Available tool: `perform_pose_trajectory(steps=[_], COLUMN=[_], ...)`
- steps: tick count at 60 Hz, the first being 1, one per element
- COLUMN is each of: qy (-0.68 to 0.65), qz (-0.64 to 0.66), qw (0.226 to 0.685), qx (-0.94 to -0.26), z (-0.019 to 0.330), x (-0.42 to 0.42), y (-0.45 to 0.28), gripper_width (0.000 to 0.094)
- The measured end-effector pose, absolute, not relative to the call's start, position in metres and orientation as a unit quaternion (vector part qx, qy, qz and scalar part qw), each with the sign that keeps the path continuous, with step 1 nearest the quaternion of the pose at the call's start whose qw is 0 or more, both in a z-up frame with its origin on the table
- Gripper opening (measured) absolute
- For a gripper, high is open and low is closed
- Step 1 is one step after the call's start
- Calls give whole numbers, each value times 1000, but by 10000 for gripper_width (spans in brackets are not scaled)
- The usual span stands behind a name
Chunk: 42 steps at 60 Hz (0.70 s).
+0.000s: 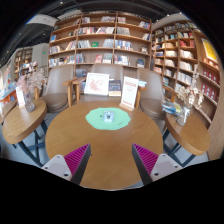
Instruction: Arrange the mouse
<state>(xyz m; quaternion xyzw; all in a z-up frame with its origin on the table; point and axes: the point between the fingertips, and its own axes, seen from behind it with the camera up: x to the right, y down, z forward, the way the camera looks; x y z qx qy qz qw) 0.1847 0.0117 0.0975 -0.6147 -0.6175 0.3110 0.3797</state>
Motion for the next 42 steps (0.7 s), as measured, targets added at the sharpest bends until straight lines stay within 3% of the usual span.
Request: perform_pose_trajectory(steps=[15,42], qy=[-625,-617], qz=[306,321], qw=[377,392], qx=[-611,-602], z=[92,115], x=[260,284], y=[12,23], gripper_width=[850,854])
